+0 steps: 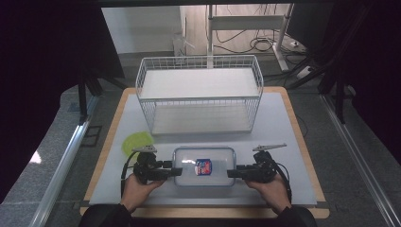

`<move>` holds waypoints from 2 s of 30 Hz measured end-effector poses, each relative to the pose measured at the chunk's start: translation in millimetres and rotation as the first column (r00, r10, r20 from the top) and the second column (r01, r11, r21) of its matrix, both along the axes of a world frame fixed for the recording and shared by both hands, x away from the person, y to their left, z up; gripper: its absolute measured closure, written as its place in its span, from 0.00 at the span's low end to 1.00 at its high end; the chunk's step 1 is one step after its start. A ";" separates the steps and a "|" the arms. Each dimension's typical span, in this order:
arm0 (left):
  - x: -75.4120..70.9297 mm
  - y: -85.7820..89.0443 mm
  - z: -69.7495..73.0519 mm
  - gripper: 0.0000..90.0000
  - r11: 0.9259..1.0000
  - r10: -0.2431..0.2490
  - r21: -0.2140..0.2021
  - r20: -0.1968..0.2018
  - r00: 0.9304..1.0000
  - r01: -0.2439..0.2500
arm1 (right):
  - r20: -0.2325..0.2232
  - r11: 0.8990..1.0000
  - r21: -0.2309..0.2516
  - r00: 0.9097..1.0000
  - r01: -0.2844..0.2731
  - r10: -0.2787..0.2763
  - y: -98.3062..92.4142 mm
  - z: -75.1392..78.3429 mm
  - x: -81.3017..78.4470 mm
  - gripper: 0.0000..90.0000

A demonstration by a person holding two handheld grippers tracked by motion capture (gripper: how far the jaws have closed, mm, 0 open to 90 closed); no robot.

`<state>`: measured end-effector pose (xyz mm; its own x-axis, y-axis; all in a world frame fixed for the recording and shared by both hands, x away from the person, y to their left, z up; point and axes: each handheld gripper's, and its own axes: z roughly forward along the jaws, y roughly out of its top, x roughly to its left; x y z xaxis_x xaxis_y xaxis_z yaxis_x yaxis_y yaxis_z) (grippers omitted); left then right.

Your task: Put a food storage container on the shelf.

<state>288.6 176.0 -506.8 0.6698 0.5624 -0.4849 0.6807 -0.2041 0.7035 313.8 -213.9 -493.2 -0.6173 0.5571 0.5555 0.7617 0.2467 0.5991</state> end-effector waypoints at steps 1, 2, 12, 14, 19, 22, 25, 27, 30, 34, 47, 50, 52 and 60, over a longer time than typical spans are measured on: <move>-0.5 -0.4 0.7 0.48 1.000 0.001 0.005 0.002 1.000 -0.001 | 0.001 1.000 0.000 1.000 -0.004 0.004 -0.3 0.4 0.1 0.55; -0.9 -0.6 1.0 0.48 1.000 0.001 0.008 0.003 1.000 -0.001 | -0.011 1.000 0.008 1.000 0.007 -0.007 -0.7 0.4 0.2 0.56; -0.8 -0.2 -1.5 0.48 0.999 0.026 -0.025 -0.013 1.000 -0.027 | -0.032 0.999 0.015 0.999 0.042 -0.041 -0.1 0.9 -2.0 0.56; -1.3 -0.4 -0.9 0.49 0.999 0.037 -0.031 -0.016 0.999 -0.038 | -0.027 0.998 0.011 0.998 0.055 -0.055 1.0 2.2 -3.6 0.57; -1.5 -1.8 0.2 0.53 0.997 0.060 -0.042 0.003 0.998 -0.060 | 0.013 0.996 0.020 0.996 0.082 -0.083 0.1 5.9 -6.0 0.59; -0.8 -3.2 0.4 0.53 0.997 0.061 -0.046 0.003 0.998 -0.061 | 0.038 0.995 0.029 0.994 0.100 -0.101 -0.6 8.9 -6.6 0.59; 0.2 -4.5 4.2 0.54 0.997 0.061 -0.056 0.014 0.998 -0.060 | 0.062 0.993 0.041 0.992 0.111 -0.113 -3.1 13.7 -6.3 0.59; 1.1 -3.7 8.6 0.54 0.996 0.060 -0.062 0.027 0.998 -0.058 | 0.077 0.993 0.045 0.991 0.109 -0.112 -3.7 17.2 -6.2 0.59; 2.9 -2.0 15.3 0.55 0.996 0.059 -0.066 0.046 0.997 -0.056 | 0.098 0.994 0.051 0.990 0.100 -0.105 -3.4 23.1 -5.1 0.59; 6.3 1.3 22.1 0.55 0.996 0.058 -0.077 0.056 0.997 -0.053 | 0.122 0.994 0.059 0.988 0.094 -0.100 -2.1 31.1 -2.3 0.59; 20.7 8.1 55.7 0.55 0.996 0.060 -0.068 0.105 0.993 -0.053 | 0.176 0.994 0.079 0.980 0.075 -0.088 3.6 59.5 11.0 0.59; 25.2 9.6 66.2 0.55 0.996 0.062 -0.068 0.116 0.991 -0.054 | 0.188 0.994 0.083 0.978 0.071 -0.086 5.0 68.2 15.9 0.59; 27.7 10.6 71.2 0.55 0.996 0.065 -0.068 0.122 0.990 -0.057 | 0.193 0.994 0.087 0.978 0.069 -0.084 6.2 73.8 19.8 0.59; 43.5 18.7 93.4 0.56 0.995 0.071 -0.077 0.131 0.989 -0.061 | 0.203 0.993 0.102 0.976 0.062 -0.082 12.2 88.7 34.6 0.59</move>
<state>332.1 194.7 -413.4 0.6938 0.5745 -0.4344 0.5899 -0.1072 0.8003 348.4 -201.6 -404.5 -0.6843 0.5551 0.4728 0.6329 0.1302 0.7632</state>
